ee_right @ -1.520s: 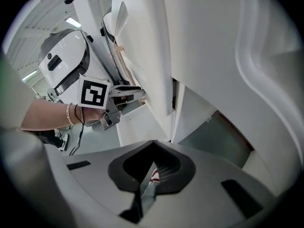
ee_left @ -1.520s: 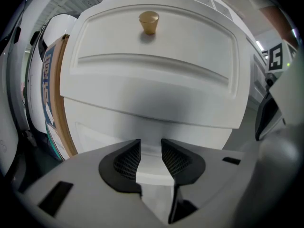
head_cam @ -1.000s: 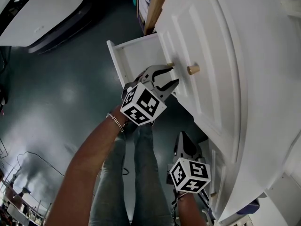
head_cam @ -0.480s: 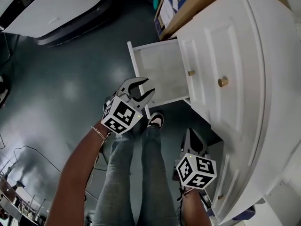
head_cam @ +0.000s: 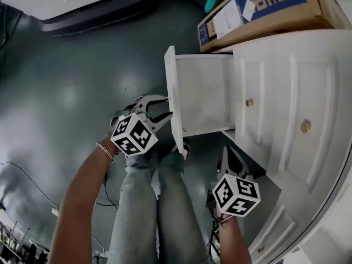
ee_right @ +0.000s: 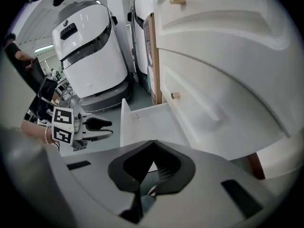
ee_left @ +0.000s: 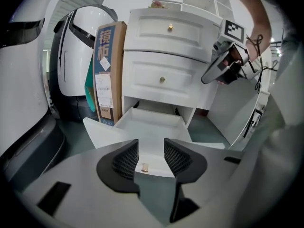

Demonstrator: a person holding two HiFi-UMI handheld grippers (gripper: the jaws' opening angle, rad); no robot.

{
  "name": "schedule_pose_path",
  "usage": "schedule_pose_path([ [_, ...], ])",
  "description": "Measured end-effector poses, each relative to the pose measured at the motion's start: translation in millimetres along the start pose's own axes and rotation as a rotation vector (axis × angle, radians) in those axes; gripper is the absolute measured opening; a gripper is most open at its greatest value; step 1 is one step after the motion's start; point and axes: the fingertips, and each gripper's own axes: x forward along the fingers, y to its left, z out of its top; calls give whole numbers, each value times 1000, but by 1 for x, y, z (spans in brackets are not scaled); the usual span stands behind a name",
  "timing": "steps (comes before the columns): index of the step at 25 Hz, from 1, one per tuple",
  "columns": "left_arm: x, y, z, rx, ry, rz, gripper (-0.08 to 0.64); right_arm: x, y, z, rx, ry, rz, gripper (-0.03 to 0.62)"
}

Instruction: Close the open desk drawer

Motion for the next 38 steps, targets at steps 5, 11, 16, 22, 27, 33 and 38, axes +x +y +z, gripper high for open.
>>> schedule_pose_path([
  [5,25,17,-26,21,-22,16,173,36,-2,-5,-28,-1,-13,6],
  [11,39,8,-36,31,-28,-18,173,50,-3,-13,-34,9,-8,6],
  [16,42,4,-31,44,-20,-32,173,46,-8,-21,-25,12,-3,6],
  [22,49,1,-23,51,9,-21,169,35,-19,-27,1,22,-11,6],
  [27,61,-1,-15,47,17,-17,166,28,-34,-33,18,31,-25,6],
  [33,82,-6,1,58,11,-39,161,28,-50,-40,40,40,-34,6],
  [38,102,-11,17,91,0,-72,161,28,-56,-50,56,55,-30,6],
])
